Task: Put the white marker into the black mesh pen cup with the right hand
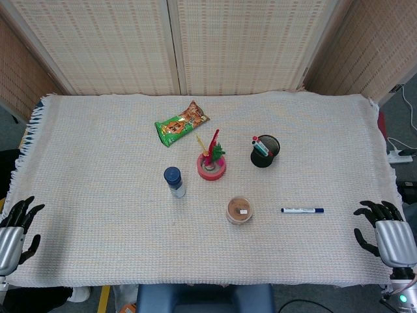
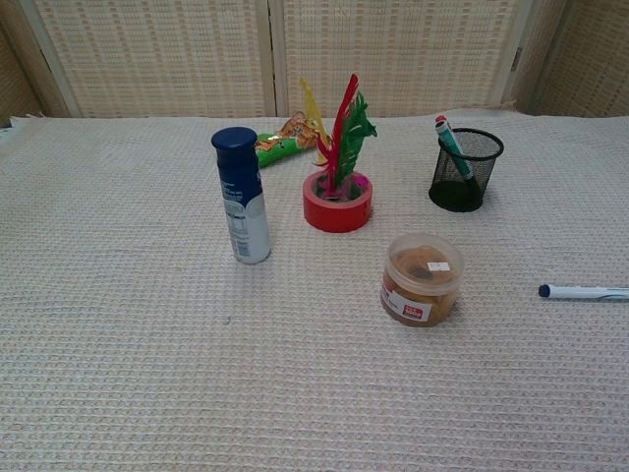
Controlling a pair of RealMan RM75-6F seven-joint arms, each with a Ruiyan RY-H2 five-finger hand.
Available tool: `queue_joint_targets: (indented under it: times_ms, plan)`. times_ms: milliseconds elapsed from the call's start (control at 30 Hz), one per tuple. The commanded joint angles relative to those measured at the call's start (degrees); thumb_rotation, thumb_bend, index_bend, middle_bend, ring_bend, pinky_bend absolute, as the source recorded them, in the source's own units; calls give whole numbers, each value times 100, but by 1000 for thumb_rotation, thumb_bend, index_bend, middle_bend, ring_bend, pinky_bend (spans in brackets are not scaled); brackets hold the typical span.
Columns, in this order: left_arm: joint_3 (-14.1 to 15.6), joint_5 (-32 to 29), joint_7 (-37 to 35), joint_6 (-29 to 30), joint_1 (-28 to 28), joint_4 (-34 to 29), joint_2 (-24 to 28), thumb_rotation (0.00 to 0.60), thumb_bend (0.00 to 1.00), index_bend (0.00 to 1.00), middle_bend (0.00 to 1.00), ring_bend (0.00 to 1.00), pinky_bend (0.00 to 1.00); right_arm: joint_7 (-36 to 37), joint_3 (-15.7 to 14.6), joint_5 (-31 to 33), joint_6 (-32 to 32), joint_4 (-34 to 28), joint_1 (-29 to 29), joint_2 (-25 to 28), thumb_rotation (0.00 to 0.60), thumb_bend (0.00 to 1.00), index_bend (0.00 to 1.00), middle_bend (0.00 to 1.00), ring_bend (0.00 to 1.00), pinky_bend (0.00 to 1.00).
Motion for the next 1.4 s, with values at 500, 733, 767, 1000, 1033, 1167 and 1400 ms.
queue_joint_targets:
  times_ms: [500, 733, 767, 1000, 1033, 1167, 1400]
  plan:
    - [22, 80, 41, 73, 27, -72, 17, 600, 417, 183, 9, 0, 272, -25, -2, -32, -18, 17, 24, -15, 600, 286, 405, 227, 251, 171]
    - [38, 130, 12, 107, 41, -105, 40, 600, 417, 184, 10, 0, 272, -257, 105, 38, -576, -60, 404, 170, 600, 286, 418, 227, 263, 182]
    - [42, 139, 2, 108, 42, -107, 45, 600, 417, 184, 10, 0, 272, -301, 130, 75, -706, -71, 485, 202, 600, 286, 418, 227, 264, 184]
    - [51, 173, -31, 130, 51, -132, 67, 600, 417, 186, 9, 0, 272, -596, 224, 246, -1575, -94, 1018, 306, 600, 286, 418, 227, 272, 196]
    - [53, 186, -40, 140, 54, -137, 71, 600, 417, 186, 9, 0, 272, -663, 232, 283, -1823, -91, 1167, 300, 600, 286, 418, 227, 273, 197]
    - [51, 184, -80, 167, 71, -158, 104, 600, 417, 186, 10, 0, 273, -987, 401, 470, -2706, 119, 1836, 1, 600, 286, 418, 227, 251, 188]
    - [52, 204, -98, 195, 84, -172, 122, 600, 417, 186, 10, 0, 273, -1512, 391, 750, -3364, 340, 2331, -422, 600, 286, 403, 227, 243, 177]
